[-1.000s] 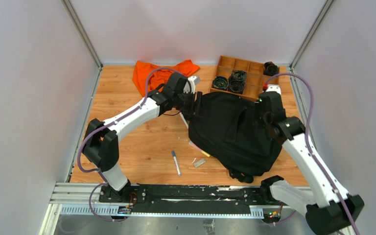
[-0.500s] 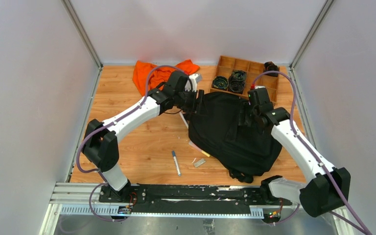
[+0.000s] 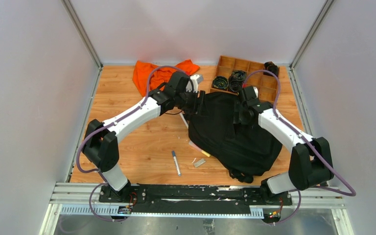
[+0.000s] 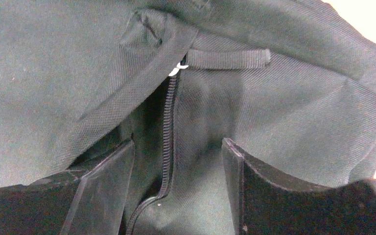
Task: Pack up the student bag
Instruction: Unzip the student bag at the center of the board.
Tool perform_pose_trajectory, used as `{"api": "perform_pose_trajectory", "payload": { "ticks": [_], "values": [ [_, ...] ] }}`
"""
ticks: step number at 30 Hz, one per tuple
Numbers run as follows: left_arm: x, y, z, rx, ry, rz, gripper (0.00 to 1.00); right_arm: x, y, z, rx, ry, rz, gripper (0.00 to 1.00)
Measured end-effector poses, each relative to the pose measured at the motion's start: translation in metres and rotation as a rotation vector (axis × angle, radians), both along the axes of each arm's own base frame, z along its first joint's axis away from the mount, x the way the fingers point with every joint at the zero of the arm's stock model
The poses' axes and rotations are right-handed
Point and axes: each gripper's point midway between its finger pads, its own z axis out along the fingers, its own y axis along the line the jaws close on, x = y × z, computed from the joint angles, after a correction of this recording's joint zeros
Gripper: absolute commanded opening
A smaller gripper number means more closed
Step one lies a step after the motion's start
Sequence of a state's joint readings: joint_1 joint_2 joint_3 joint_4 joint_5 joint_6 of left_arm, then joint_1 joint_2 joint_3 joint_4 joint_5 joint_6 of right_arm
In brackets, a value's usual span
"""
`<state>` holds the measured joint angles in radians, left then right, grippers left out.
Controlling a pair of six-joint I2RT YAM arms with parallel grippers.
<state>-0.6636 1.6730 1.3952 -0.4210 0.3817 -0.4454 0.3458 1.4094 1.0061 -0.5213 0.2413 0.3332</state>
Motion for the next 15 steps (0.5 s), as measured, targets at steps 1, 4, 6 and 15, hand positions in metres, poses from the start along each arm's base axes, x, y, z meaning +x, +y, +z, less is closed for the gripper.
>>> {"api": "perform_pose_trajectory", "payload": {
  "ticks": [1, 4, 6, 15],
  "values": [
    [0.0, 0.0, 0.0, 0.0, 0.0, -0.001, 0.6, 0.004, -0.002, -0.002, -0.013, -0.006, -0.012, 0.69],
    [0.0, 0.0, 0.0, 0.0, 0.0, -0.001, 0.6, 0.01, -0.01, -0.001, -0.055, -0.025, -0.045, 0.68],
    [-0.001, 0.0, 0.0, -0.001, 0.001, -0.003, 0.6, 0.012, -0.017, 0.0, -0.091, -0.034, -0.069, 0.67],
    [-0.002, -0.002, -0.002, -0.004, 0.01, -0.011, 0.6, -0.004, -0.041, 0.035, -0.164, -0.1, -0.118, 0.56]
  ]
}}
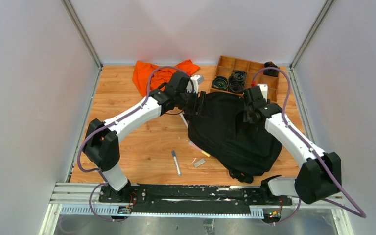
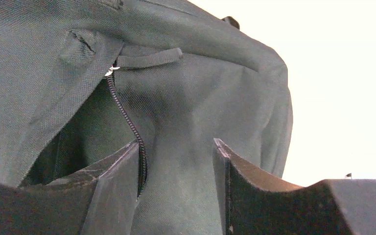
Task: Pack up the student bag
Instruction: Unzip the student bag at the center of the board.
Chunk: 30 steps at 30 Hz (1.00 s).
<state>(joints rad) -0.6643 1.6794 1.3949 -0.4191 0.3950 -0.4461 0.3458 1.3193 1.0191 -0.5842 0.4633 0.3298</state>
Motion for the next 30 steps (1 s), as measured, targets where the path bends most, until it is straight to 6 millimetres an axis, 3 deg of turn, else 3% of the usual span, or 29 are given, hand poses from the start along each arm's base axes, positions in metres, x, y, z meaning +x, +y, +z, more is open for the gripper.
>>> {"api": "perform_pose_trajectory", "payload": {
  "ticks": [4, 9, 15, 18, 25, 30],
  "values": [
    [0.0, -0.001, -0.002, -0.001, 0.004, -0.003, 0.59, -0.006, -0.007, 0.016, -0.017, -0.035, 0.002, 0.56],
    [0.0, -0.001, -0.003, -0.003, 0.005, -0.001, 0.6, -0.009, -0.009, 0.016, -0.033, -0.022, 0.01, 0.51],
    [-0.003, 0.002, -0.012, 0.011, 0.025, 0.003, 0.6, -0.015, 0.003, 0.009, 0.027, 0.021, 0.059, 0.21],
    [-0.005, 0.002, -0.01, 0.008, 0.022, 0.004, 0.6, -0.018, 0.006, 0.008, 0.049, 0.035, 0.07, 0.0],
    [-0.011, 0.003, 0.004, 0.008, -0.013, 0.006, 0.6, -0.025, 0.005, 0.024, 0.051, 0.014, 0.091, 0.0],
    [-0.001, 0.024, 0.008, 0.069, -0.048, 0.137, 0.58, -0.026, 0.005, 0.043, 0.057, -0.036, 0.114, 0.0]
  ]
}}
